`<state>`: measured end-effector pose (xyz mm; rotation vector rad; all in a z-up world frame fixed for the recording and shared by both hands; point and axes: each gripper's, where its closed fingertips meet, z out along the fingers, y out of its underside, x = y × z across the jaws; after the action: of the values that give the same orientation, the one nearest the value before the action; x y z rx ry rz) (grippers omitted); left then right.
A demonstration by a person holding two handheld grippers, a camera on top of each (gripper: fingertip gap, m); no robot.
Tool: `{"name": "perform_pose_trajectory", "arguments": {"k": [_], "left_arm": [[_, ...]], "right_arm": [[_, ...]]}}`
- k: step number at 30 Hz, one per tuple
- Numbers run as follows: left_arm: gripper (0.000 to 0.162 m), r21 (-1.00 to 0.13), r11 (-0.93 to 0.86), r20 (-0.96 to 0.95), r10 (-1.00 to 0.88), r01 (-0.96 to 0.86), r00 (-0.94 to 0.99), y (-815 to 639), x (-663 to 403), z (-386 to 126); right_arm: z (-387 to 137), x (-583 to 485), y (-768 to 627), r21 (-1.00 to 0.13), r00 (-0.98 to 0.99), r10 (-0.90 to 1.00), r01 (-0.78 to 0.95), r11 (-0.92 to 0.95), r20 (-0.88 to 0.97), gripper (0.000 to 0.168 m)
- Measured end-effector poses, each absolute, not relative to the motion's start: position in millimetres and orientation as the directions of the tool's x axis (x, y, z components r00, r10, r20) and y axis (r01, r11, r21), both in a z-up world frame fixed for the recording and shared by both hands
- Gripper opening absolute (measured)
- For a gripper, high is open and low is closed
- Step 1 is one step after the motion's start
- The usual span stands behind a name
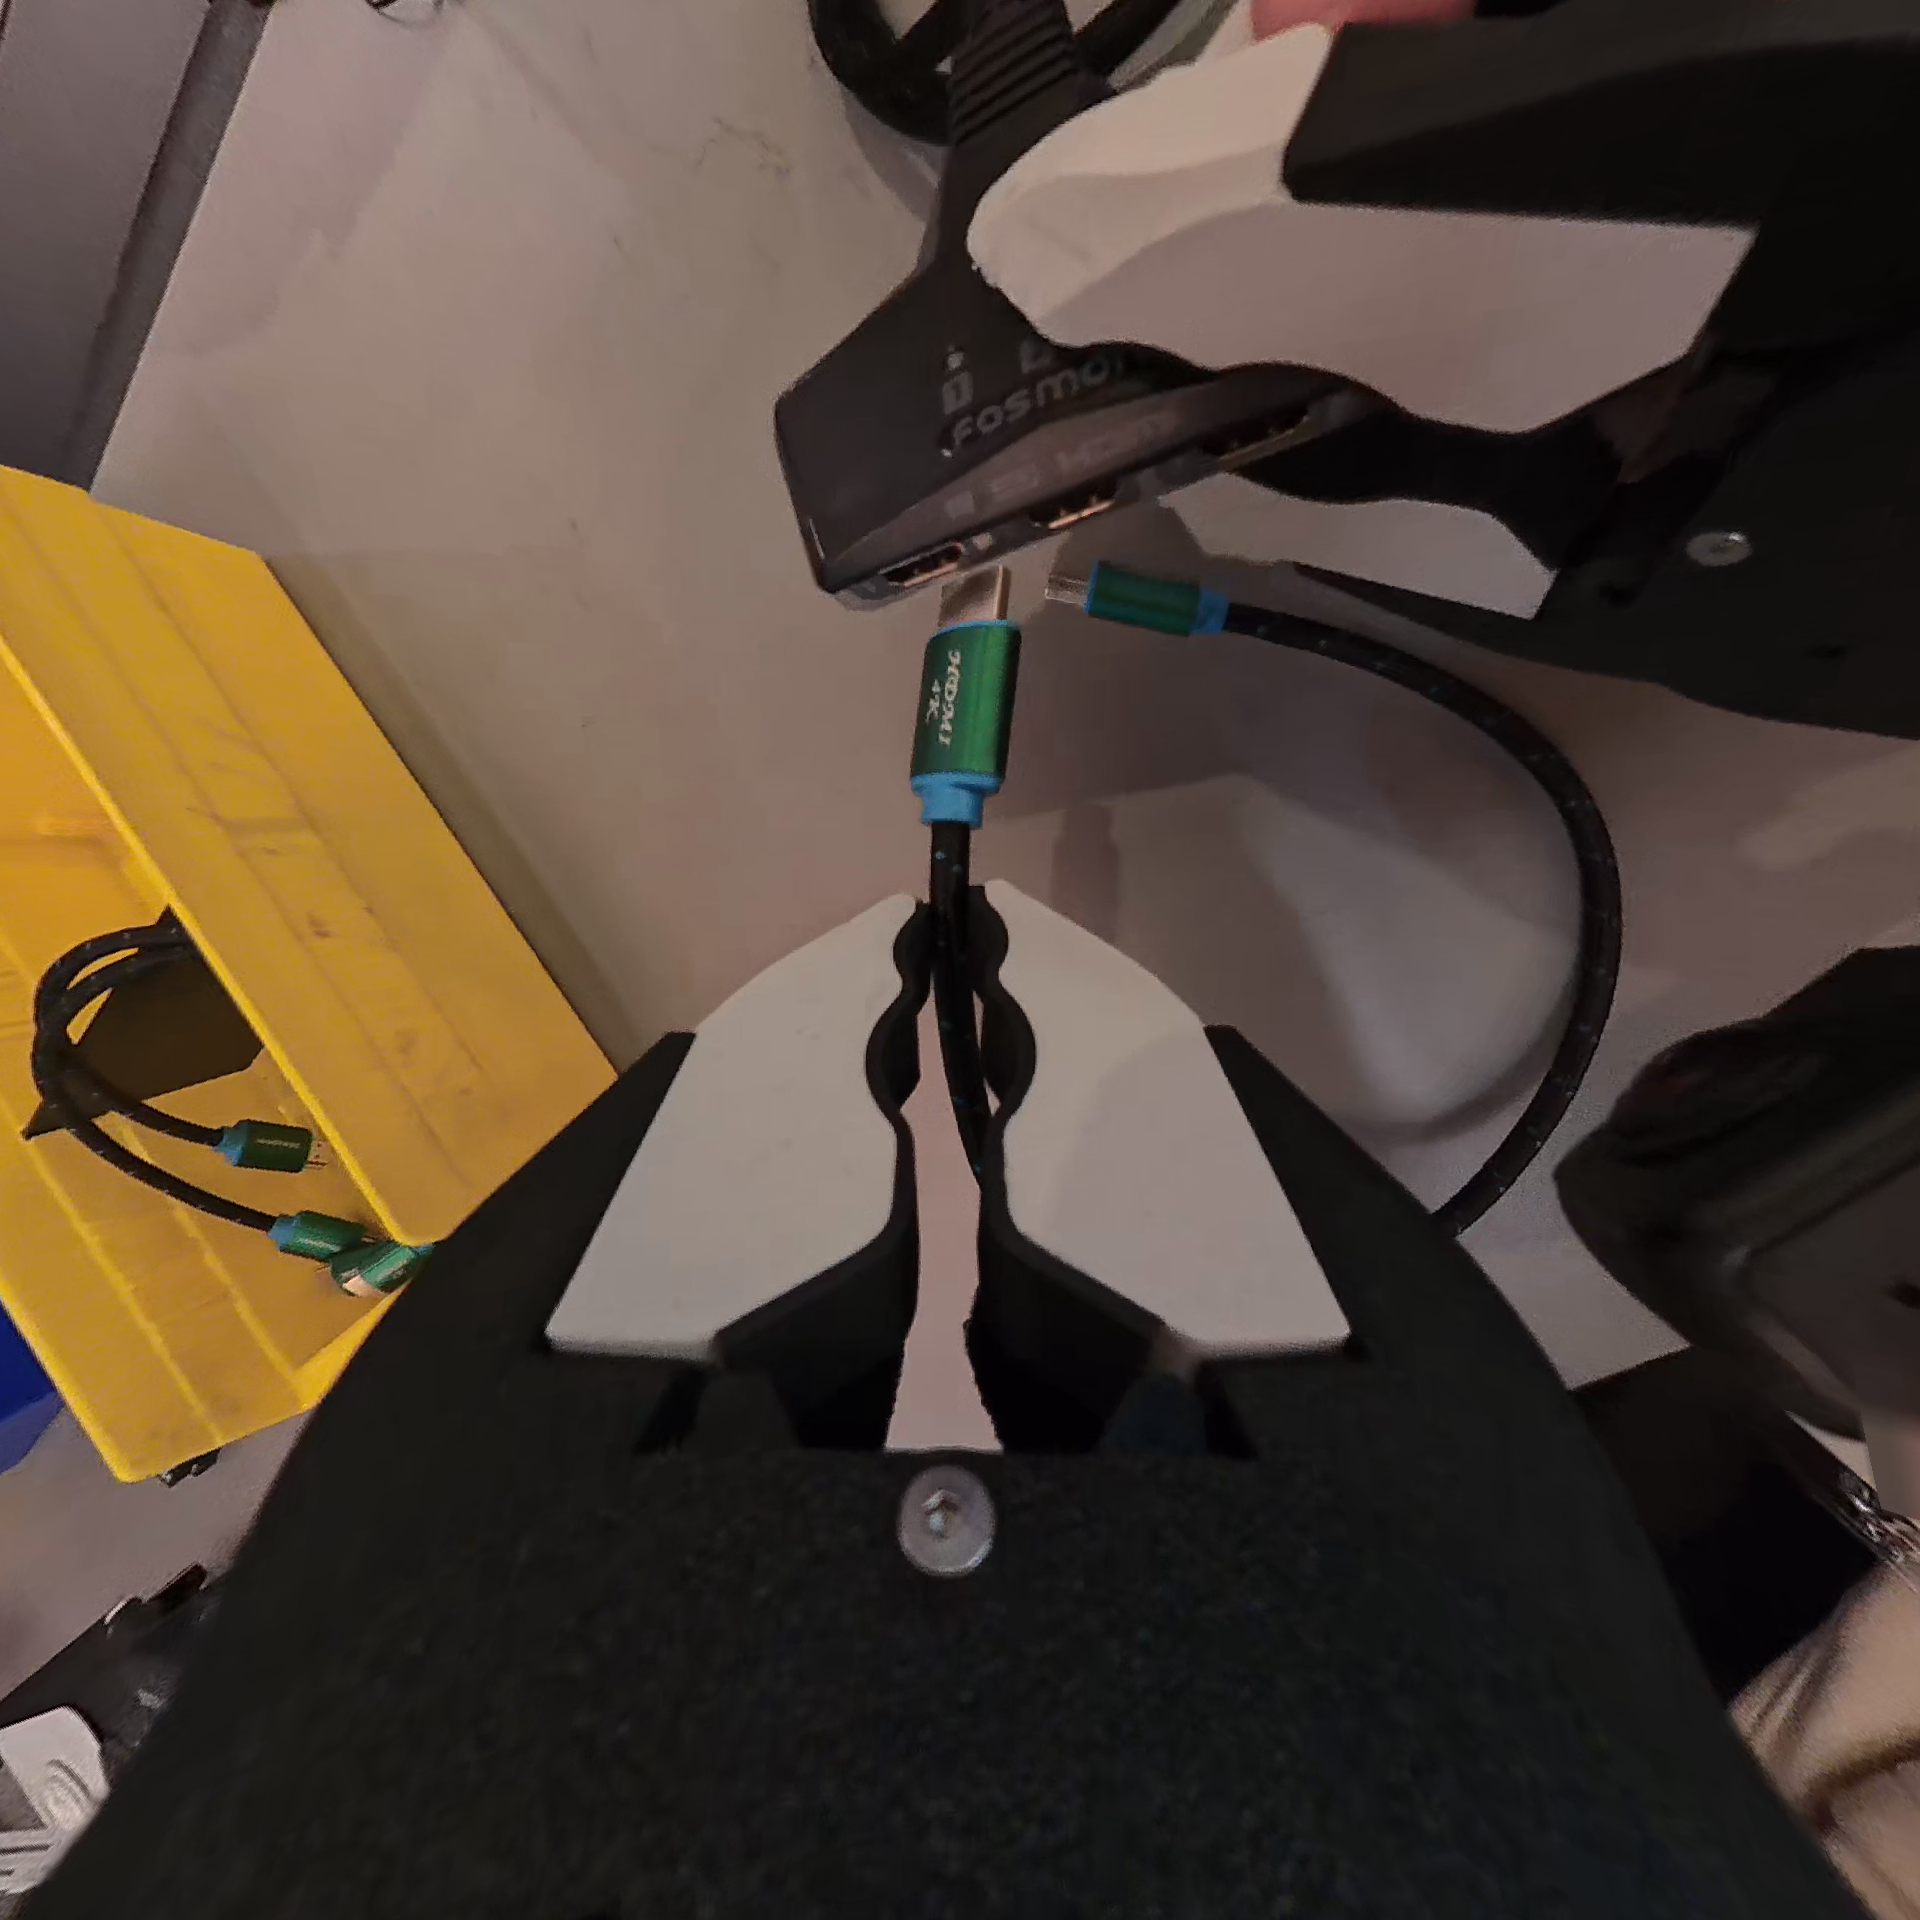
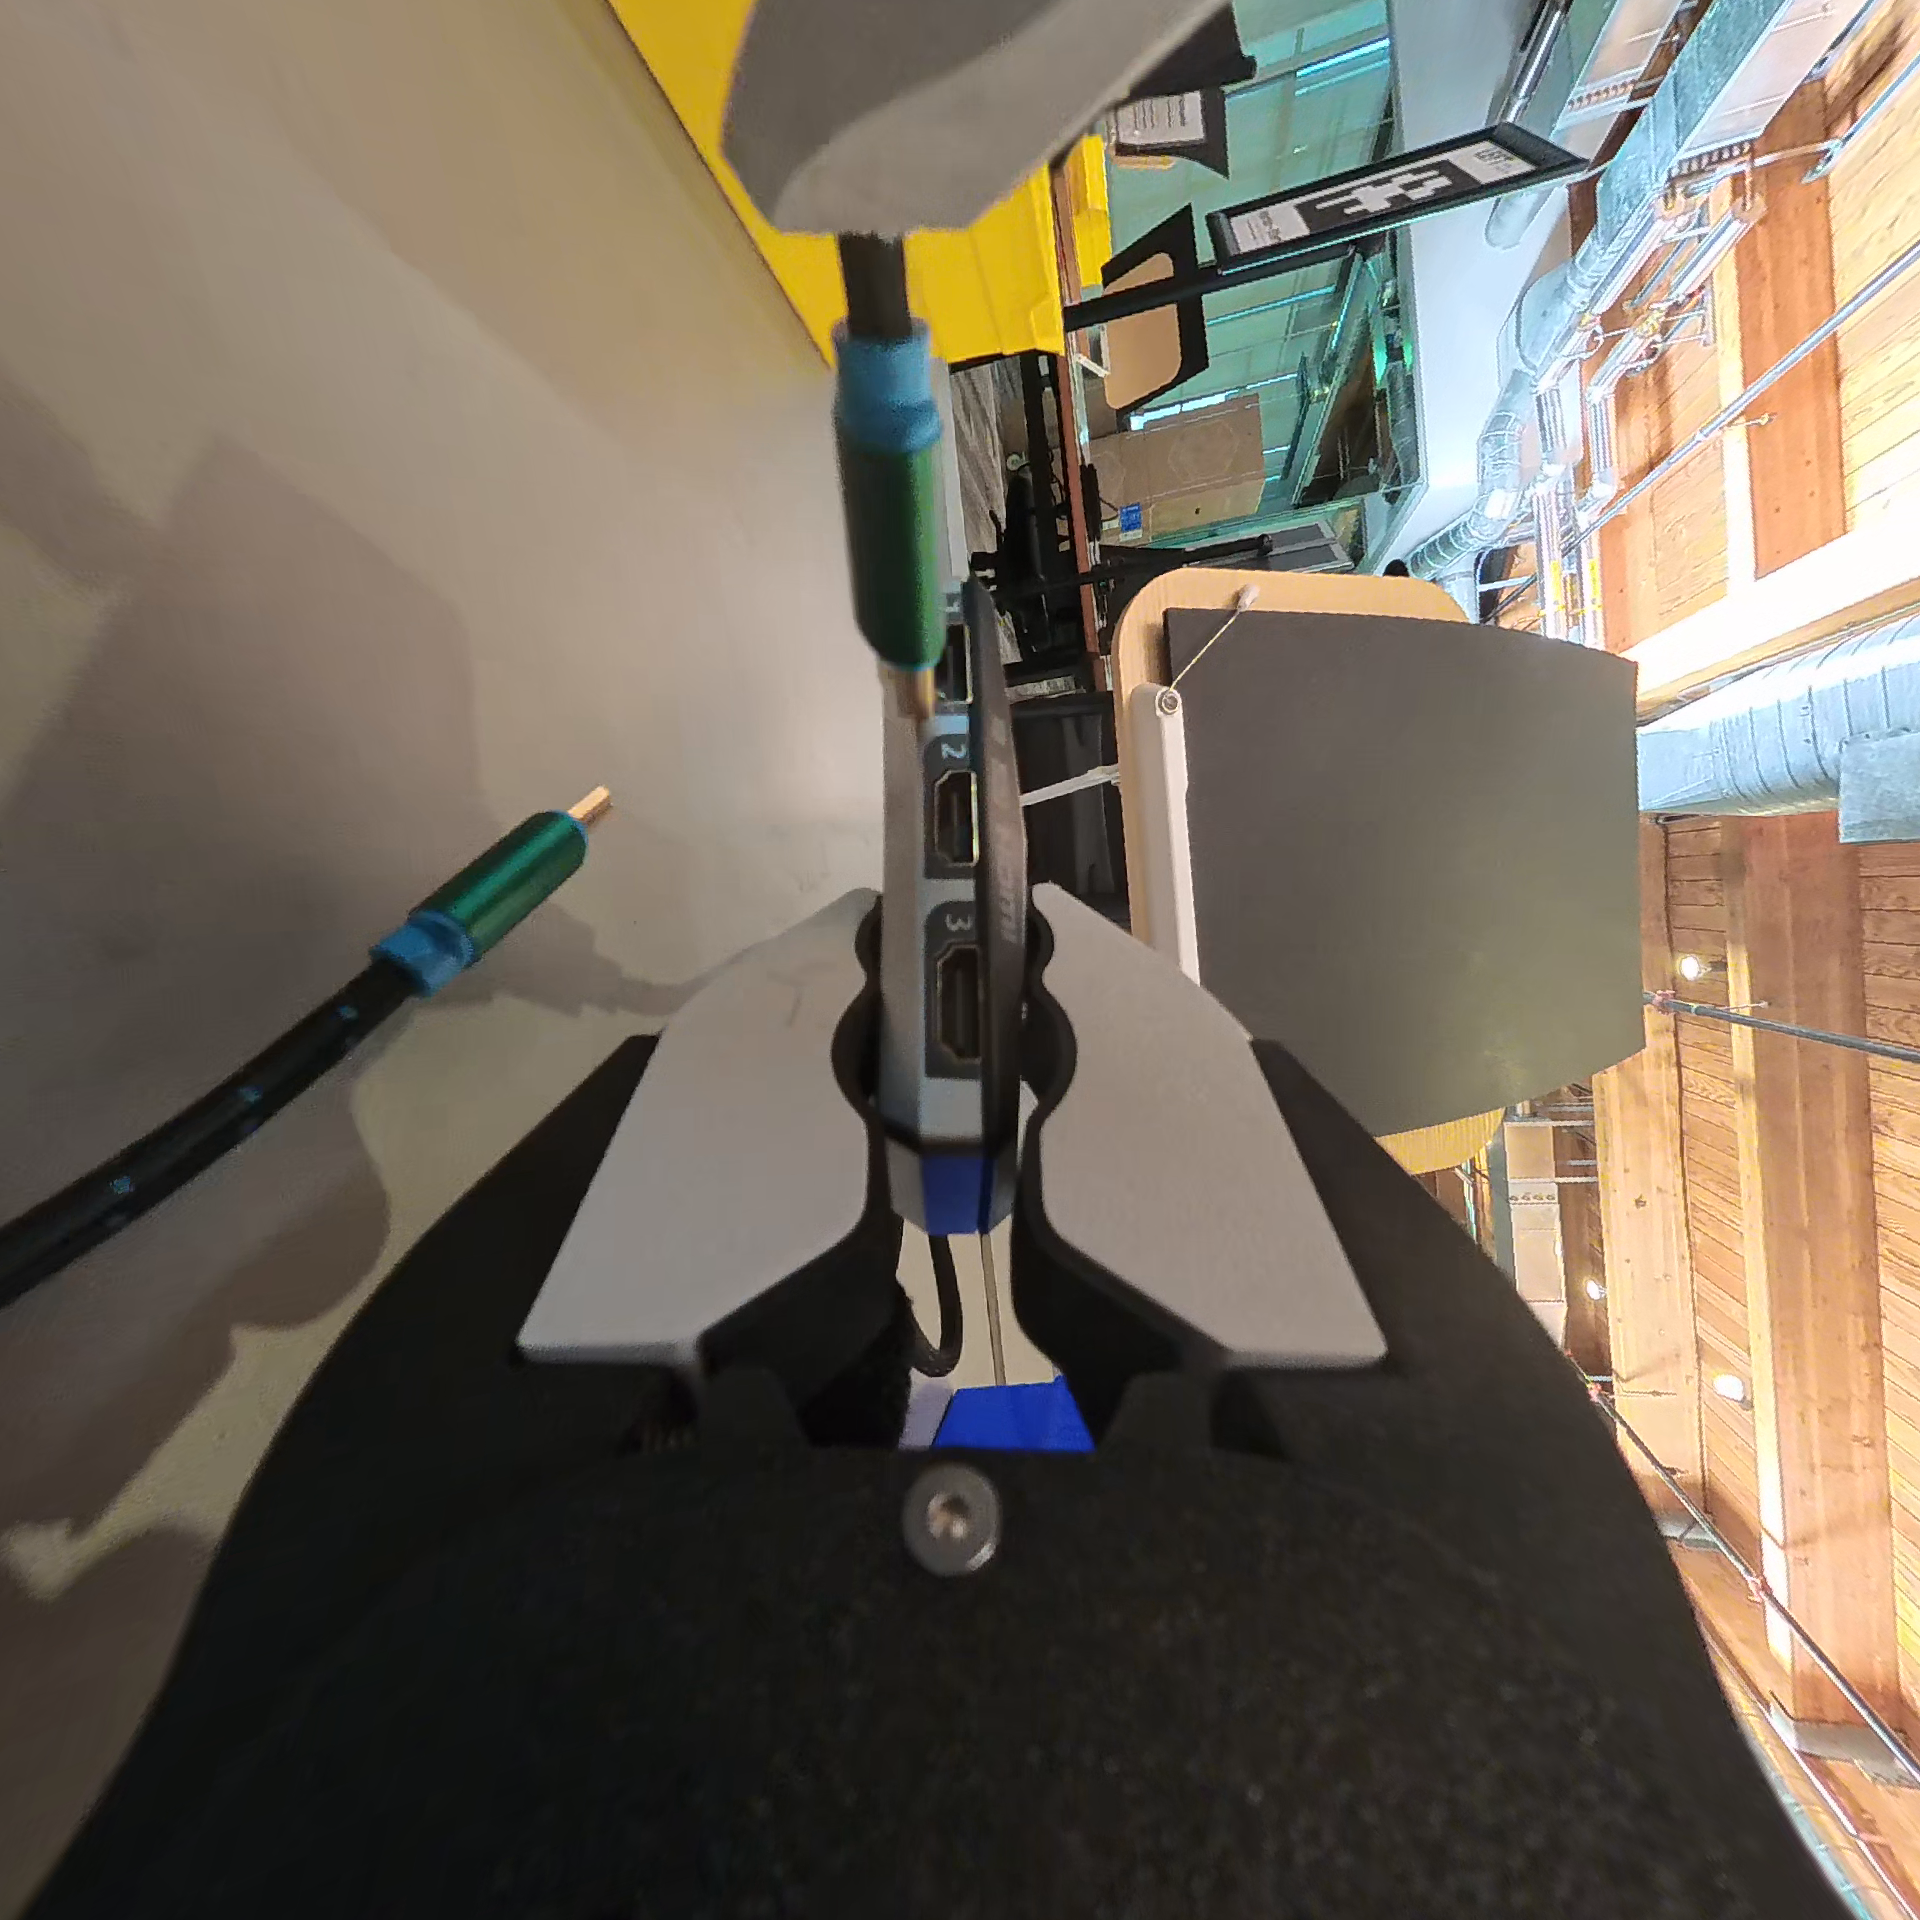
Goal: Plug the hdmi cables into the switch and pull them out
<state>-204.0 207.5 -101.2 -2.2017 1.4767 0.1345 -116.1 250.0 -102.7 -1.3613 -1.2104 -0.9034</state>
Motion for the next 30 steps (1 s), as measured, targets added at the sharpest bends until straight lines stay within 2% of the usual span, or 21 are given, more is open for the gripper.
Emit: {"name": "perform_pose_trajectory", "arguments": {"k": [9,19,25,30], "left_arm": [[0.006,-0.340,-0.311,-0.375,-0.821,-0.888,0.431,215.3,-206.2,-93.8],[0.006,-0.246,-0.209,-0.532,-0.787,-0.947,0.312,222.0,-211.2,-93.8],[0.006,-0.220,-0.170,-0.579,-0.770,-0.961,0.269,224.9,-209.2,-94.5],[0.006,-0.257,-0.148,-0.596,-0.753,-0.955,0.278,227.8,-204.5,-95.6]], "right_arm": [[-103.1,-115.4,250.2,-0.218,0.204,0.181,0.974,0.061,0.962,0.022],[-101.8,-115.3,249.1,-0.223,0.209,0.196,0.974,0.052,0.958,0.022],[-104.9,-115.0,250.4,-0.170,0.161,0.190,0.985,0.031,0.969,0.022],[-106.4,-111.4,251.5,-0.154,0.150,0.192,0.988,0.004,0.970,0.022]]}}
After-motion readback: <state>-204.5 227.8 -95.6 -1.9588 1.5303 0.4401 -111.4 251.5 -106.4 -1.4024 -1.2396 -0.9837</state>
